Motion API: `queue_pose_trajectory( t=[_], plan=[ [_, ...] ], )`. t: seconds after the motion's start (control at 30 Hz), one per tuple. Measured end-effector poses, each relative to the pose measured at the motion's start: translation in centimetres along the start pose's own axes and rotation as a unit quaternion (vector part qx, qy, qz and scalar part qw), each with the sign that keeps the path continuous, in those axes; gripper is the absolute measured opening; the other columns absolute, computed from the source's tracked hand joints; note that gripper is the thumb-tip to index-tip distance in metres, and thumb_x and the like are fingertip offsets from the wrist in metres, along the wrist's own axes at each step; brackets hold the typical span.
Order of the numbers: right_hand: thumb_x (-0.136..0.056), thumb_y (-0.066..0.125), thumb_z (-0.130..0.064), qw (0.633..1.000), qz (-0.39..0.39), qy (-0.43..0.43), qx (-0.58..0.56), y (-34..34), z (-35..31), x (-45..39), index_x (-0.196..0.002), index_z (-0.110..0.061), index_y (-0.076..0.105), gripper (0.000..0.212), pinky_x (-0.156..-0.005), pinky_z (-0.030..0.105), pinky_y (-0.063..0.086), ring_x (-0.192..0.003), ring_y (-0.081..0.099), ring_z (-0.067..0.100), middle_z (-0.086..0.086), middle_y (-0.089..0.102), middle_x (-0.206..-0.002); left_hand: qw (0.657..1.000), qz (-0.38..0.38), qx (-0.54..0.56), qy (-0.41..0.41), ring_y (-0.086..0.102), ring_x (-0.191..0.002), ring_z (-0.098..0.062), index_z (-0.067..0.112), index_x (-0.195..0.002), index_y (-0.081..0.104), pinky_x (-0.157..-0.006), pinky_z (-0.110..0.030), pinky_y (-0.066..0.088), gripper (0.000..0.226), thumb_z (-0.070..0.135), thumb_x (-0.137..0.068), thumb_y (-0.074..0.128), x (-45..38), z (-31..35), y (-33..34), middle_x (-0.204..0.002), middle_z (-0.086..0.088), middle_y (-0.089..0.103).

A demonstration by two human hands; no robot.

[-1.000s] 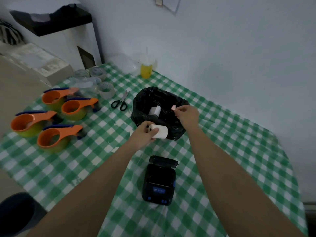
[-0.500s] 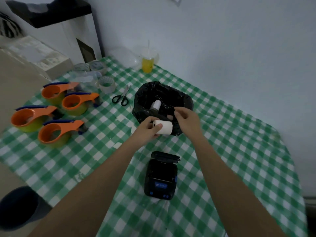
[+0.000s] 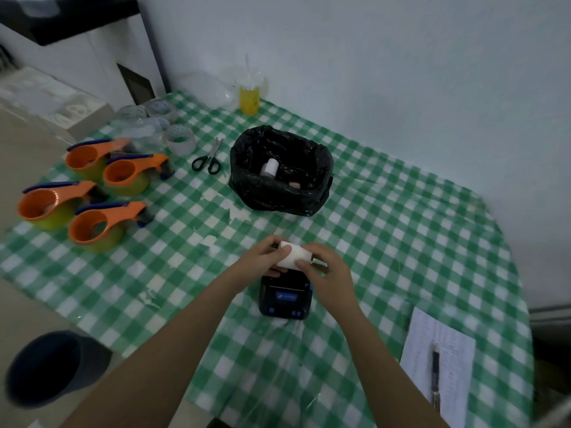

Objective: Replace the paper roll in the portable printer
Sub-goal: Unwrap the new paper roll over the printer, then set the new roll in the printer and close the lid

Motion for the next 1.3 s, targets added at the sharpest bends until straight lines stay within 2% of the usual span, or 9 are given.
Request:
queue_pose_trajectory(
  t=[0.1,0.2,0.4,0.47,0.67,0.87,1.0,1.2,1.3],
  plan=[
    [-0.085,0.065,-0.008,0.997,-0.012,0.041,-0.063,0.2,0.3,0.5,-0.097,-0.022,0.064,0.019,-0.087,0.031,0.054,-0.105,0.06,0.014,-0.003,0.063,-0.111,1.0,-0.012,-0.009,0.007,0.063,-0.091,-0.019,0.014,-0.114,0.052,-0.079,-0.028,0.054,0.025,0.029,-0.094,0.05,0.8,-0.7,0.2,-0.108,-0.008,0.06],
    [-0.085,0.065,-0.006,0.993,-0.038,0.073,-0.088,0.7,0.7,1.0,-0.093,-0.021,0.062,0.018,-0.075,0.017,0.055,-0.091,0.062,0.001,-0.014,0.063,-0.097,0.999,-0.01,-0.041,0.031,0.06,-0.089,-0.016,0.014,-0.114,0.052,-0.073,-0.024,0.05,0.022,0.025,-0.095,0.048,1.3,-0.9,0.3,-0.107,-0.009,0.061],
    [-0.083,0.065,-0.003,0.993,-0.028,0.086,-0.08,1.6,3.1,1.4,-0.091,-0.018,0.06,0.018,-0.068,0.011,0.051,-0.076,0.06,-0.005,-0.015,0.063,-0.088,0.981,0.045,-0.181,0.045,0.057,-0.106,-0.027,0.026,-0.119,0.057,-0.093,-0.039,0.048,0.032,0.037,-0.089,0.056,0.1,-3.3,0.2,-0.112,-0.013,0.055],
    [-0.083,0.064,-0.004,0.994,-0.04,0.091,-0.051,2.0,4.1,1.2,-0.09,-0.02,0.058,0.018,-0.065,0.008,0.048,-0.08,0.059,0.003,-0.016,0.061,-0.089,0.953,0.086,-0.282,0.066,0.054,-0.108,-0.028,0.021,-0.126,0.056,-0.098,-0.04,0.044,0.04,0.031,-0.088,0.06,-0.4,-3.9,0.4,-0.113,-0.016,0.055],
    [-0.086,0.057,-0.008,0.988,-0.073,0.036,0.132,3.7,6.1,-0.2,-0.1,-0.013,0.057,0.015,-0.063,0.015,0.038,-0.075,0.053,0.012,-0.004,0.06,-0.093,0.942,0.118,-0.3,0.09,0.059,-0.097,-0.03,0.017,-0.109,0.057,-0.086,-0.044,0.051,0.026,0.016,-0.084,0.062,-1.9,-5.9,0.6,-0.099,-0.012,0.068],
    [-0.08,0.051,-0.002,0.971,-0.038,-0.054,0.231,5.1,6.6,-0.4,-0.081,-0.003,0.06,0.009,-0.063,0.017,0.034,-0.076,0.06,0.025,0.009,0.068,-0.089,0.831,0.186,-0.495,0.171,0.064,-0.082,-0.03,0.018,-0.088,0.067,-0.068,-0.037,0.047,0.028,0.02,-0.063,0.079,-2.4,-5.7,0.5,-0.075,-0.001,0.075],
    [-0.073,0.058,-0.007,0.942,-0.036,-0.078,0.325,5.6,7.2,-1.4,-0.068,-0.011,0.066,0.01,-0.06,0.03,0.052,-0.067,0.065,0.021,0.003,0.073,-0.081,0.796,0.161,-0.55,0.196,0.066,-0.071,-0.026,0.022,-0.078,0.066,-0.058,-0.034,0.051,0.033,0.024,-0.051,0.086,-3.2,-5.8,0.0,-0.073,0.004,0.074],
    [-0.074,0.049,-0.02,0.913,-0.019,-0.145,0.381,5.3,6.5,-1.3,-0.072,-0.017,0.069,0.02,-0.079,0.025,0.039,-0.072,0.069,0.017,-0.001,0.075,-0.082,0.795,0.126,-0.546,0.233,0.068,-0.075,-0.025,0.021,-0.076,0.067,-0.055,-0.034,0.053,0.032,0.022,-0.05,0.086,-4.0,-5.6,-0.7,-0.078,0.004,0.073],
    [-0.074,0.054,-0.024,0.875,-0.017,-0.196,0.442,5.0,6.8,-1.0,-0.075,-0.022,0.072,0.018,-0.085,0.031,0.046,-0.086,0.067,0.02,0.0,0.074,-0.092,0.811,0.11,-0.517,0.252,0.067,-0.075,-0.027,0.019,-0.078,0.066,-0.056,-0.035,0.053,0.026,0.021,-0.056,0.08,-4.3,-5.9,-1.0,-0.077,0.002,0.074]
  ],
)
Point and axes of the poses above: each hand's wrist, its own x-axis away from the middle knuckle, its own y-axis out of the palm, z = x × y, the point moved 5 cm from there along -x, towards the middle knuckle
